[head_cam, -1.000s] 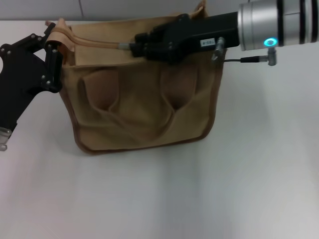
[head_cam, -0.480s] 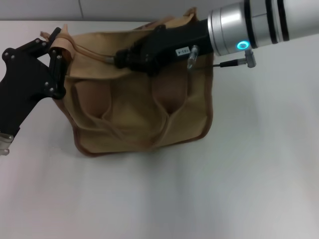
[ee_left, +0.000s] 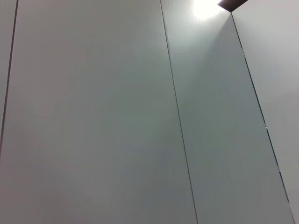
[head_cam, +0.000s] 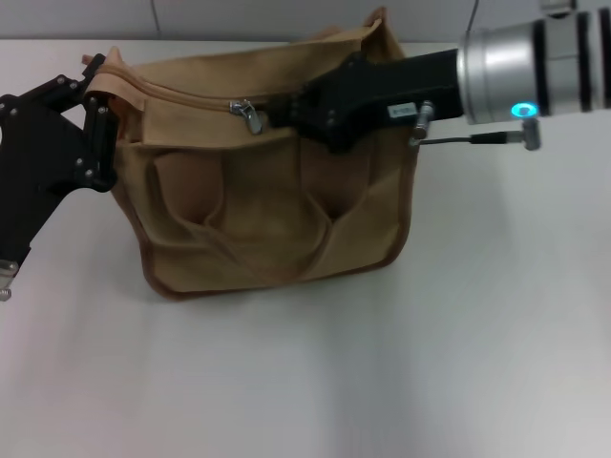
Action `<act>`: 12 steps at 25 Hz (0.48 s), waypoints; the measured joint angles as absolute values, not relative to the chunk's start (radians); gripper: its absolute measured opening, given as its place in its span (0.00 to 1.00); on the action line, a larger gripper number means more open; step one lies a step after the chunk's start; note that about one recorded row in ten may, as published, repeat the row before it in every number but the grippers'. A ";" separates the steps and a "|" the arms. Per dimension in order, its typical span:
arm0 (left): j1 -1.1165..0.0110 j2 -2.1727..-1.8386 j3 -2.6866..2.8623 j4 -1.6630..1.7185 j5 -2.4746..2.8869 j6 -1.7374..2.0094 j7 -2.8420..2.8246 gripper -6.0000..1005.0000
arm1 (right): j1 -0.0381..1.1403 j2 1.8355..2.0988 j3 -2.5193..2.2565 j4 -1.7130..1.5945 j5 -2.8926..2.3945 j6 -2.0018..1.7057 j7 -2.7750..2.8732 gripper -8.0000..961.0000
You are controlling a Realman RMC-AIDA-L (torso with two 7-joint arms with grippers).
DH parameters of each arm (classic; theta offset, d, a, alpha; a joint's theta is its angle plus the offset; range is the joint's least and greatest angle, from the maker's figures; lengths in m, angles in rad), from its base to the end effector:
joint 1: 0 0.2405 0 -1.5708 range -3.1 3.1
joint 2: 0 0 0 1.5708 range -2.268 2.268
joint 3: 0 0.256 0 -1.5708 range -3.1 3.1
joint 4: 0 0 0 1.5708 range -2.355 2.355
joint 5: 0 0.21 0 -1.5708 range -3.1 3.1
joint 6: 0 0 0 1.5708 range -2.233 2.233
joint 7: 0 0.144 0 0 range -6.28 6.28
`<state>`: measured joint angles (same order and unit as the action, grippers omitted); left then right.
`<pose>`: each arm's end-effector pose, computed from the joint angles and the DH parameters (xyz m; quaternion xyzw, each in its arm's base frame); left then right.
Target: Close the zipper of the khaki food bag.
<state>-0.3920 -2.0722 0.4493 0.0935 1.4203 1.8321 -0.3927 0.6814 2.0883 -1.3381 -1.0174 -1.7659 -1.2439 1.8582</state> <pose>-0.2801 0.2672 0.0125 -0.7540 -0.0303 -0.4848 0.4423 0.1024 0.3785 -0.0361 -0.9685 0.1324 0.1947 0.0812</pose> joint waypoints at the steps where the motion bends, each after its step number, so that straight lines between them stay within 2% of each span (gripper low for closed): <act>1: -0.392 -2.072 0.449 0.094 1.420 1.831 -0.393 0.14 | 0.670 2.088 -1.337 -1.029 -1.765 -1.247 1.858 0.01; 7: -0.391 -2.072 0.449 0.094 1.419 1.827 -0.393 0.15 | 0.633 2.084 -1.330 -1.063 -1.726 -1.260 1.852 0.02; 12: -0.391 -2.074 0.454 0.094 1.419 1.830 -0.393 0.15 | 0.690 2.085 -1.325 -0.997 -1.710 -1.238 1.858 0.04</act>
<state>-0.3911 -2.0736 0.4539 0.0936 1.4192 1.8299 -0.3927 0.6897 2.0854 -1.3245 -0.9966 -1.7102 -1.2383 1.8583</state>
